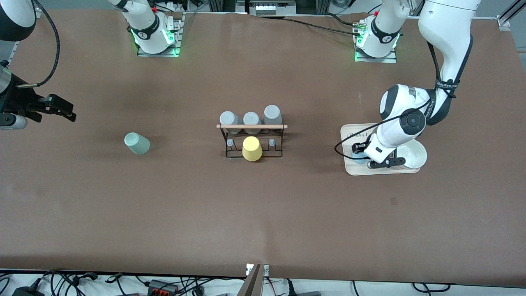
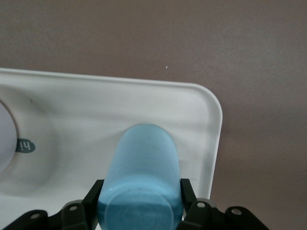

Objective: Hang scattered cups on rack with three cups
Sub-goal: 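Lift the light blue cup and carry it to the wooden rack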

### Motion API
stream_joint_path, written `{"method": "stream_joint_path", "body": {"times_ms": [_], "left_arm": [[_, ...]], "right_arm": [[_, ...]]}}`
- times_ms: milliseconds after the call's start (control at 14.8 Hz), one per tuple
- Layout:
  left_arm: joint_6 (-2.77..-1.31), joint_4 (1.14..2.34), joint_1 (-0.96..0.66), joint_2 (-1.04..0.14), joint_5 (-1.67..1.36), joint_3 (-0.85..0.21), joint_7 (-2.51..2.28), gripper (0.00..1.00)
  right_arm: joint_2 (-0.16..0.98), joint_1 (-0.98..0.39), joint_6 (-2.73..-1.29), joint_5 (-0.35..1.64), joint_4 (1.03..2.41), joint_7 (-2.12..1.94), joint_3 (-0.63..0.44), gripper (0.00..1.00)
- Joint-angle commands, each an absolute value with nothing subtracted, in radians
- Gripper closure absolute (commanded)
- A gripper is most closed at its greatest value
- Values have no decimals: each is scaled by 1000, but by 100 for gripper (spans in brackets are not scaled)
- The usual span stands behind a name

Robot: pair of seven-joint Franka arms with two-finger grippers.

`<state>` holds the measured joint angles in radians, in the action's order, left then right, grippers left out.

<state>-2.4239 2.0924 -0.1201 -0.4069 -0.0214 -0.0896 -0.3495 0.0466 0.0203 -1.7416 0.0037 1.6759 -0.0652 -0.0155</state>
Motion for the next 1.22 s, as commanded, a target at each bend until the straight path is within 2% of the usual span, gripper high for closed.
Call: {"method": "stream_joint_path", "body": {"times_ms": [0,68,203,405,540,945,1148], "left_arm": [[-2414,2066,-117,-400,-23,-91,-344,53],[-2413,2056,-117,-396,-23,-91,-345,57],[-2375,2010,-118,-384,-21,-91,-347,58],[-2185,1851,-127,-380,-23,-97,-362,57],[-2117,1775,-150,-379,-25,-106,-432,56],[-2115,1674,-166,-383,-26,-273,-656,56],[-2117,1634,-239,-396,-23,-291,-739,56]], "right_arm": [[54,38,-1740,-5,1660,-83,2,0],[54,38,-1740,-5,1660,-83,2,0],[52,38,-1740,-5,1660,-83,2,0],[52,38,-1740,-5,1655,-83,2,0],[54,38,-1738,-5,1655,-83,2,0],[54,38,-1738,-5,1655,-83,0,0],[54,40,-1738,-5,1655,-83,0,0]]}}
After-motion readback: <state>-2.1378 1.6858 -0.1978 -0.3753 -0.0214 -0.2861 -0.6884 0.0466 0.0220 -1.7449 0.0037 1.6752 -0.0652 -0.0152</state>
